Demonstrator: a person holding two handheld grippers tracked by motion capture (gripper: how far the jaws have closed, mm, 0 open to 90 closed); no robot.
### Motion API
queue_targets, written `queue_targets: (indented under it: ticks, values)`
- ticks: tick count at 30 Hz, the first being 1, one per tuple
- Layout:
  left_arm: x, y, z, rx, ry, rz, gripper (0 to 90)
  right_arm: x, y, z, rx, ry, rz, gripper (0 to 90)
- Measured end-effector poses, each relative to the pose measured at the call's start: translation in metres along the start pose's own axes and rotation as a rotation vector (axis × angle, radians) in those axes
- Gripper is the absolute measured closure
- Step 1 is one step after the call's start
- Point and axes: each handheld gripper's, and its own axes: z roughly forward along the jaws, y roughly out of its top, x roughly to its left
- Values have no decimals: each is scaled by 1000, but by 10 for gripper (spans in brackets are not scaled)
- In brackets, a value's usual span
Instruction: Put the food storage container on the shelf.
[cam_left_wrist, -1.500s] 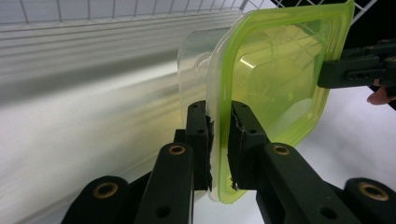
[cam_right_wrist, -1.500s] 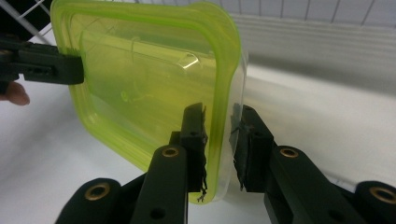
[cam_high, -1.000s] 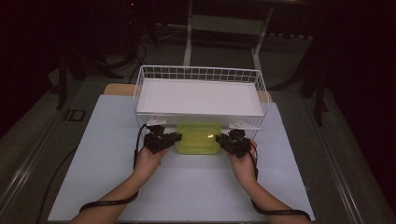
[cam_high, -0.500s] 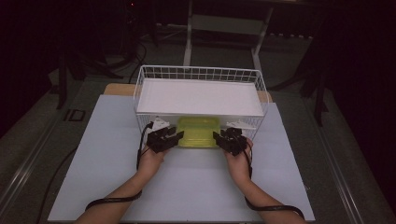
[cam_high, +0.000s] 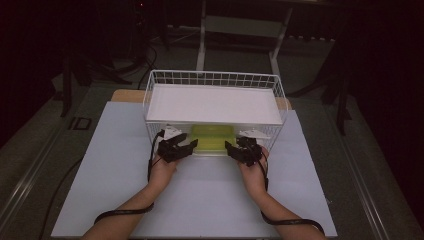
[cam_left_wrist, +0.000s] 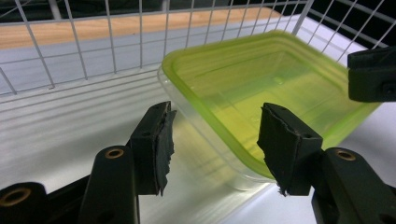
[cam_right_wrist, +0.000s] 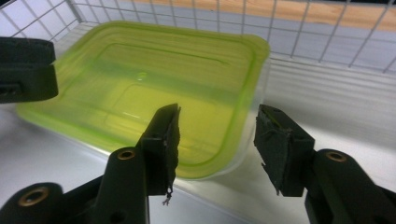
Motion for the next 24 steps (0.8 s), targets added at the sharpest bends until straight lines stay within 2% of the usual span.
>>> queue_targets:
  ticks: [6,8,12,16,18,21,22,23,24]
  values:
    - [-7,-1,-18,-15,-35,-14,454,5,1,-13,-24,9,-24,470]
    - [-11,-2,-26,-13,-48,4,453,8,0,-19,-29,29,-8,469]
    - [-18,-3,-42,-13,-78,47,410,16,-1,-28,-29,55,-28,470]
    - [-21,-6,-57,-20,-142,9,404,23,-3,-34,-28,87,-35,473]
    - [-21,-8,-63,-19,-161,-9,380,27,-4,-35,-23,101,-49,477]
    - [-21,-11,-69,-24,-176,-28,362,30,-6,-36,-23,119,-54,524]
    - [-21,-14,-76,-43,-194,-17,362,31,-7,-36,-20,124,-56,548]
    - [-21,-16,-80,-62,-218,2,350,35,-10,-37,-31,119,-75,628]
    - [-21,-18,-83,-77,-225,16,325,36,-11,-37,-34,119,-88,665]
